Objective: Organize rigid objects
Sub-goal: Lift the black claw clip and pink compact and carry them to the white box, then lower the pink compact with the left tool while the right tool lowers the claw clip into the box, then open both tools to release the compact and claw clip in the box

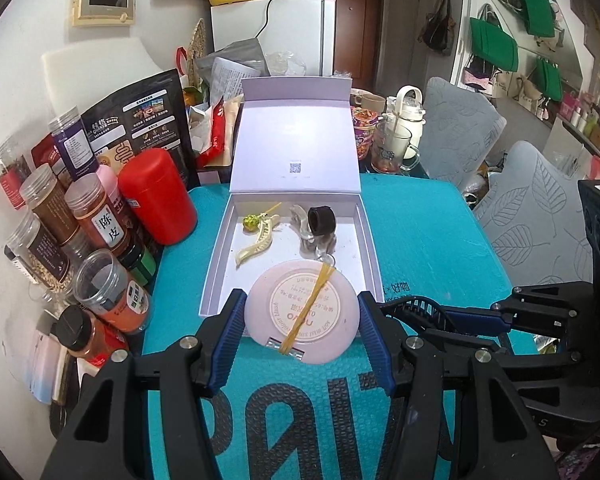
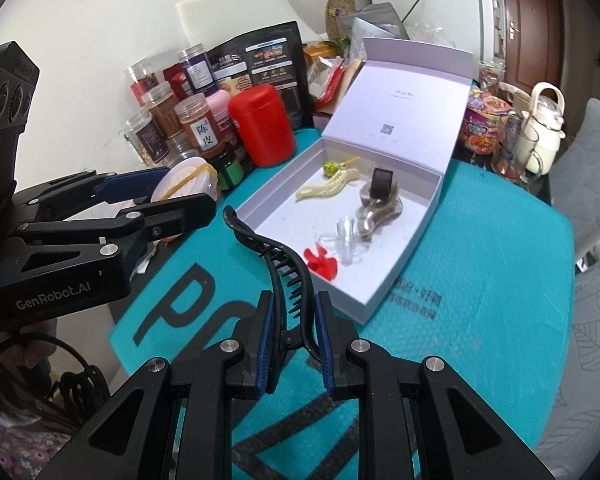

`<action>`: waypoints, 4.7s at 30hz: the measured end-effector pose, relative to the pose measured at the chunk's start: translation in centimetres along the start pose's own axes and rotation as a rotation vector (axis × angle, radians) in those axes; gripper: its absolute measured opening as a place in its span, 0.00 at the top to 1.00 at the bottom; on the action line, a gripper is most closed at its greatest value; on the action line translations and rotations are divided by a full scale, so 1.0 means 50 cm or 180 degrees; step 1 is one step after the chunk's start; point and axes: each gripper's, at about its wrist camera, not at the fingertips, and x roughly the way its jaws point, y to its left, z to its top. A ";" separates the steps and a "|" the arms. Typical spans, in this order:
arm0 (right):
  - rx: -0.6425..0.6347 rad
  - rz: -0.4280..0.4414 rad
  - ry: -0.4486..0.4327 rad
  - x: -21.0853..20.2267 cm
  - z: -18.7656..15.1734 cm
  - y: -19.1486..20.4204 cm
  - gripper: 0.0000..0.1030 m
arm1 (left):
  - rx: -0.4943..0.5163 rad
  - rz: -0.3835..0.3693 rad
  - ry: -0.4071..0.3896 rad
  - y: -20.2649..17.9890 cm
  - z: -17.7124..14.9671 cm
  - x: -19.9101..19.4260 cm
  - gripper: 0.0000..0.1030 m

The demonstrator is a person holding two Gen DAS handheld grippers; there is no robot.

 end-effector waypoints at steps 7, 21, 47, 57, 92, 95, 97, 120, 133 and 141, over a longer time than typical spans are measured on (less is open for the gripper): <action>0.0037 -0.0054 -0.0008 0.028 0.036 -0.018 0.80 | 0.0055 -0.0031 -0.0021 0.021 0.040 0.039 0.46; 0.0071 -0.0174 -0.0104 0.078 0.129 -0.067 0.80 | 0.0202 -0.0123 -0.0162 0.046 0.137 0.112 0.46; 0.0115 -0.0214 -0.0093 0.211 0.209 -0.137 0.81 | 0.0278 -0.0204 -0.0077 0.092 0.191 0.272 0.46; 0.0329 -0.0274 -0.0052 0.281 0.193 -0.171 0.80 | 0.0157 -0.0219 0.0134 0.115 0.160 0.354 0.46; 0.1002 -0.0448 0.0126 0.353 0.157 -0.235 0.82 | -0.0049 -0.0239 0.0710 0.136 0.060 0.483 0.46; 0.0968 -0.0458 0.0134 0.353 0.156 -0.234 0.82 | -0.0024 -0.0217 0.0723 0.136 0.060 0.486 0.46; 0.0938 -0.0460 0.0157 0.355 0.157 -0.233 0.81 | -0.0017 -0.0201 0.0740 0.135 0.062 0.488 0.46; 0.0636 -0.0608 0.0289 0.347 0.167 -0.211 0.55 | -0.0129 0.0093 0.0724 0.135 0.105 0.458 0.22; 0.0587 -0.0650 0.0307 0.319 0.165 -0.200 0.54 | -0.0167 0.0140 0.0626 0.138 0.122 0.403 0.19; 0.0464 -0.0669 0.0116 0.264 0.196 -0.168 0.48 | -0.0214 0.0216 0.0474 0.148 0.154 0.330 0.19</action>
